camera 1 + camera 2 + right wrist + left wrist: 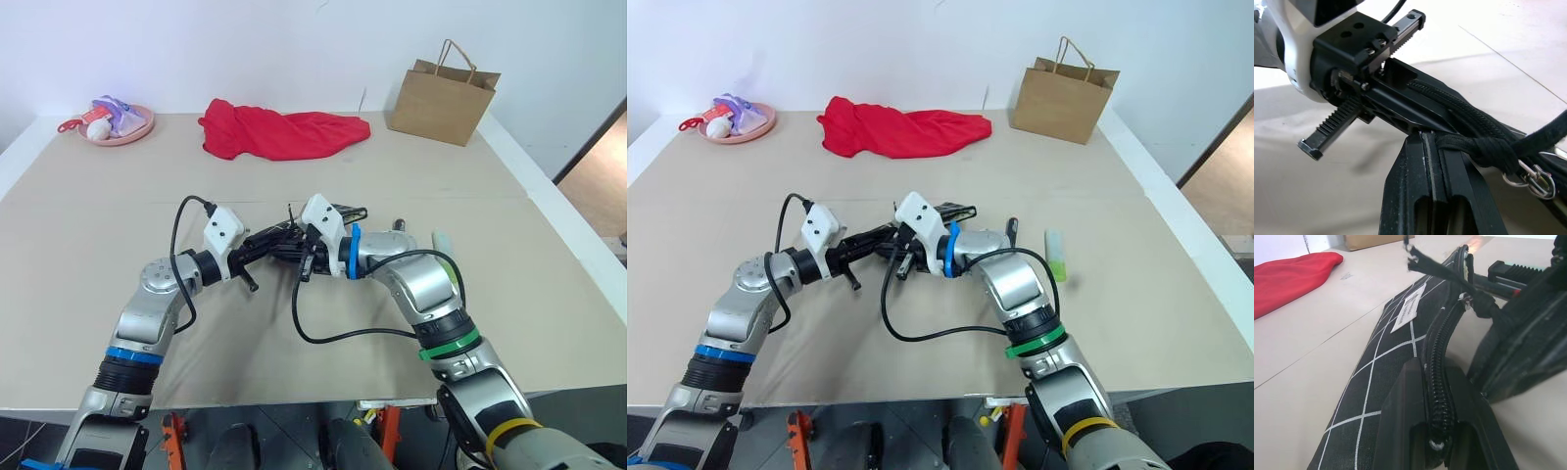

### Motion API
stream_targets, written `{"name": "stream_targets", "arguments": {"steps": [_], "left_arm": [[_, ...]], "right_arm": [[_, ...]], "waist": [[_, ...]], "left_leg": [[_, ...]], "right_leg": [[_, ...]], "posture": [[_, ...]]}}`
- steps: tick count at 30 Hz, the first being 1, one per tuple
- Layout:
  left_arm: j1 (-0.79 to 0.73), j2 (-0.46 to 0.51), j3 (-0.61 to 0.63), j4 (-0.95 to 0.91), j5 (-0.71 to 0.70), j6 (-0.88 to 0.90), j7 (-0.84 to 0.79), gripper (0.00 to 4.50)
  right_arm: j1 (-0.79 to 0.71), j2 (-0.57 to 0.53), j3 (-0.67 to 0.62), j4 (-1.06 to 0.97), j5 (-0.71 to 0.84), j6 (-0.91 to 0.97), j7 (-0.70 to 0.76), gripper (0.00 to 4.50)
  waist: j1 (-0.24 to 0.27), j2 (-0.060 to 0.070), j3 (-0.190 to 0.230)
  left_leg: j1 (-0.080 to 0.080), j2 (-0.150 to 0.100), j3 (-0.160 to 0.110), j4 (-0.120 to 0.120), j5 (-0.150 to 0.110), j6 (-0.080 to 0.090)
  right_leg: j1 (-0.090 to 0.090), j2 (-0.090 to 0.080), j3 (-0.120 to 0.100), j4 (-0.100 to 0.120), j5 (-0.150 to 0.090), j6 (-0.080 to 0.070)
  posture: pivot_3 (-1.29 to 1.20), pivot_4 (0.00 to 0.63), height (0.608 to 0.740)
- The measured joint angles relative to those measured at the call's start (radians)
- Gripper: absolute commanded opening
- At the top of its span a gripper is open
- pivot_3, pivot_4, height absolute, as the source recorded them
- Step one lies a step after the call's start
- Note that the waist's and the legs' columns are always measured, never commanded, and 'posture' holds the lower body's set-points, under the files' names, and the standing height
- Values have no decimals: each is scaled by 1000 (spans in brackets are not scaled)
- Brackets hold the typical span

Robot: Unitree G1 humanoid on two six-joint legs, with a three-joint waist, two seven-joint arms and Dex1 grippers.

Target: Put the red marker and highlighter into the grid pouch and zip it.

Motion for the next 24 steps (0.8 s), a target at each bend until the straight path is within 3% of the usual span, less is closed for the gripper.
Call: {"name": "stream_targets", "arguments": {"steps": [1,2,7,12,15,19,24], "left_arm": [[0,0,0,1,0,0,1,0],[-1,-1,0,4,0,0,1,0],[3,-13,2,-5,-36,-3,-28,0],[26,-15,22,-40,-104,-4,-73,0],[33,-10,29,-42,-126,-1,-97,0],[50,10,30,-43,-150,0,-145,0],[86,52,22,-34,-139,-15,-202,0]], "right_arm": [[0,-4,0,0,0,5,-3,853],[0,-6,0,0,0,10,-5,1476],[69,-145,-19,-126,30,81,27,3528],[219,-389,-189,-416,219,205,144,3528],[263,-487,-289,-460,254,218,153,3528],[309,-558,-397,-410,223,236,53,3528],[340,-541,-491,-312,156,288,-156,3528]], "waist": [[0,0,0],[0,0,0],[11,0,0],[19,0,0],[16,0,0],[15,0,0],[12,-1,0]], "left_leg": [[0,0,0,0,0,0],[0,0,0,0,0,0],[-1,-1,0,0,0,0],[-1,-2,-1,0,0,0],[1,-1,-1,0,0,0],[3,-1,-1,0,2,2],[4,-1,-1,0,3,3]], "right_leg": [[0,0,0,0,0,0],[0,0,0,0,0,0],[0,-2,-1,0,-1,1],[1,-2,-1,-1,-1,2],[1,0,0,-1,-1,2],[2,1,0,-1,-1,4],[3,1,1,-1,0,5]], "posture": [[0,150,740],[0,150,740],[0,150,740],[0,150,740],[0,150,740],[0,150,740],[0,150,740]]}}
